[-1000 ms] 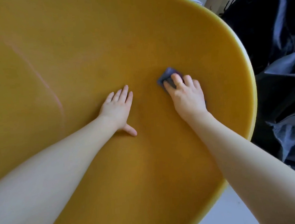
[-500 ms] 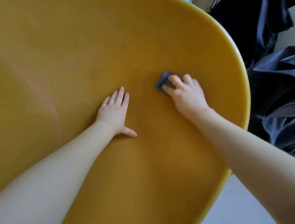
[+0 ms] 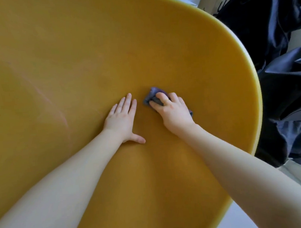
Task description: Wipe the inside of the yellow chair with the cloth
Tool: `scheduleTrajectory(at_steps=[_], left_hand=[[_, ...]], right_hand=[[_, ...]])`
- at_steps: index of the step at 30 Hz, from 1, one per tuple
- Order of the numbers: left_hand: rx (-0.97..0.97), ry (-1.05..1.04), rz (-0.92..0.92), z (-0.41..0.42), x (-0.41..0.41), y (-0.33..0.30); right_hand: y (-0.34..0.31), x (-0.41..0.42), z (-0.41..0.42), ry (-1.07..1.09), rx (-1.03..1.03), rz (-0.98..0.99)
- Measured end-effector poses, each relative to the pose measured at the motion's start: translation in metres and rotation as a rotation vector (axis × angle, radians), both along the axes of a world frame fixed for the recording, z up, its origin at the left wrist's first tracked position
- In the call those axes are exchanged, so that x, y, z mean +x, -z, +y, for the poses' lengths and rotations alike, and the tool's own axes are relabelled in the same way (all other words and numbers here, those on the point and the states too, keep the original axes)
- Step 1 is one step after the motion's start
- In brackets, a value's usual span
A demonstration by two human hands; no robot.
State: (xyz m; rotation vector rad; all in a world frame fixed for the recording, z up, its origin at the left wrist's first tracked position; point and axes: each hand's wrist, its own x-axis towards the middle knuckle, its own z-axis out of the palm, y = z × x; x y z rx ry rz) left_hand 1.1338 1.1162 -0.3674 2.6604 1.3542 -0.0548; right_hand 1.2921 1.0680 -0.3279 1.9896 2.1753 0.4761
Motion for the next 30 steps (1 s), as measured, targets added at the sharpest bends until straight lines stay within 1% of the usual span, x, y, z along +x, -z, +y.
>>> scheduleTrajectory(at_steps=[2, 4, 5, 7, 9, 11, 13, 15, 17, 20, 23, 24, 27, 30], left_hand=[[-0.007, -0.006, 0.015, 0.0, 0.0, -0.003], [-0.01, -0.015, 0.044, -0.001, 0.001, -0.005], [-0.014, -0.02, 0.059, -0.002, 0.002, -0.005], [-0.026, -0.034, 0.064, -0.007, 0.001, -0.004], [-0.027, -0.033, 0.05, -0.013, 0.0, -0.002], [-0.009, -0.035, 0.047, -0.019, -0.001, 0.0], [-0.009, -0.051, 0.064, -0.022, 0.0, -0.002], [-0.029, -0.056, 0.082, -0.023, 0.0, -0.004], [-0.045, -0.061, 0.096, -0.024, 0.001, -0.007], [-0.086, -0.074, 0.11, -0.023, 0.003, -0.012], [-0.096, -0.081, 0.164, -0.021, 0.01, -0.021], [-0.084, -0.083, 0.156, -0.018, 0.013, -0.024], [0.011, -0.109, 0.084, -0.005, 0.018, -0.03], [0.124, -0.123, 0.053, 0.012, 0.022, -0.03]], right_hand=[[-0.016, 0.016, -0.007, -0.03, -0.034, -0.045], [-0.041, 0.039, -0.012, -0.002, 0.103, -0.096], [-0.053, 0.052, -0.018, 0.026, 0.212, -0.096], [-0.073, 0.073, -0.03, 0.097, 0.318, -0.085], [-0.074, 0.075, -0.038, 0.133, 0.326, -0.057], [-0.057, 0.063, -0.046, 0.135, 0.307, 0.011], [-0.027, 0.045, -0.059, 0.114, 0.243, 0.073], [-0.001, 0.031, -0.071, 0.072, 0.152, 0.089], [0.003, 0.028, -0.076, 0.029, 0.082, 0.081], [-0.022, 0.044, -0.055, -0.015, 0.184, -0.005], [-0.069, 0.067, -0.02, 0.074, 0.379, -0.141], [-0.081, 0.073, -0.01, 0.096, 0.429, -0.159], [-0.089, 0.076, 0.017, 0.163, 0.493, -0.081], [-0.056, 0.058, 0.036, 0.152, 0.516, -0.012]])
